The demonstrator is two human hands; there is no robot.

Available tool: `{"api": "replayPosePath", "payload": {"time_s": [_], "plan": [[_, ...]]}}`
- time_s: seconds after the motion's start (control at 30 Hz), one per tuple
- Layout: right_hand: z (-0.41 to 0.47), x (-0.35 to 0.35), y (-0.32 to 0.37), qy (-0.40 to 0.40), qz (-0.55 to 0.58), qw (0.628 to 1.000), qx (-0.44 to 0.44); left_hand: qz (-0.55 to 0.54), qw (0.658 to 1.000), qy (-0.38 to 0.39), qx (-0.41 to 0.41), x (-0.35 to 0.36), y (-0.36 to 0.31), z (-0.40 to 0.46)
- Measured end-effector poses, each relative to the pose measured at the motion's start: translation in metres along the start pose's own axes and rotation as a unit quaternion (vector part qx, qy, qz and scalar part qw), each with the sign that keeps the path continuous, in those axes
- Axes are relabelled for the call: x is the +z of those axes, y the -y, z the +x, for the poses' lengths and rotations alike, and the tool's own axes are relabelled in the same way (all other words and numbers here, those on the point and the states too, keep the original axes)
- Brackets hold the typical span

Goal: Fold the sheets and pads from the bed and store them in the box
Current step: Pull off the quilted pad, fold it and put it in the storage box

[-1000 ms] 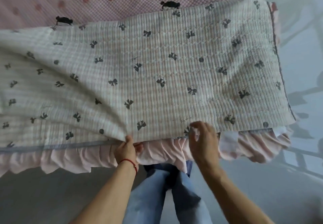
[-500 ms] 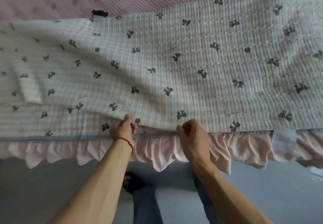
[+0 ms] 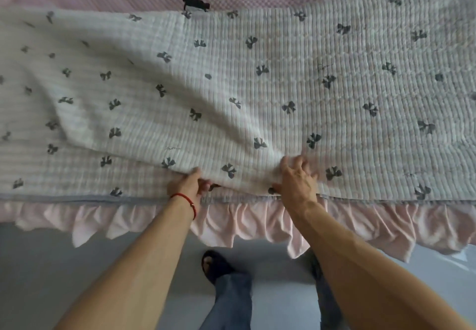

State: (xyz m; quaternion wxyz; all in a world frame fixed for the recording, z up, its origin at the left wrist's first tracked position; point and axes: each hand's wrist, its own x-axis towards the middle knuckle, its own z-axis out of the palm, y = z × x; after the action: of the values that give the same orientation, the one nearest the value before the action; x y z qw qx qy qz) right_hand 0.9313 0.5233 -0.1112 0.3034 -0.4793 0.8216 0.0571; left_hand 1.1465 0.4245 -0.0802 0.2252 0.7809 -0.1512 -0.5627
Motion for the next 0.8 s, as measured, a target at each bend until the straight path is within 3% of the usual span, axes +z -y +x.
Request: {"api": "replayPosePath", "payload": {"time_s": [0.07, 0.23, 0.8], "plan": [[0.007, 0.005, 0.007, 0.006, -0.007, 1.0, 0.016, 0.039, 0.999, 0.03, 0.003, -0.015, -0.01, 0.01], [0.019, 0.009, 0.007, 0.002, -0.028, 0.999, 0.032, 0.063, 0.99, 0.102, -0.079, -0.019, -0.017, 0.016], [0.03, 0.032, 0.011, -0.006, -0.134, 0.986, 0.098, 0.073, 0.962, 0.2, -0.17, -0.039, -0.033, 0.038]]}}
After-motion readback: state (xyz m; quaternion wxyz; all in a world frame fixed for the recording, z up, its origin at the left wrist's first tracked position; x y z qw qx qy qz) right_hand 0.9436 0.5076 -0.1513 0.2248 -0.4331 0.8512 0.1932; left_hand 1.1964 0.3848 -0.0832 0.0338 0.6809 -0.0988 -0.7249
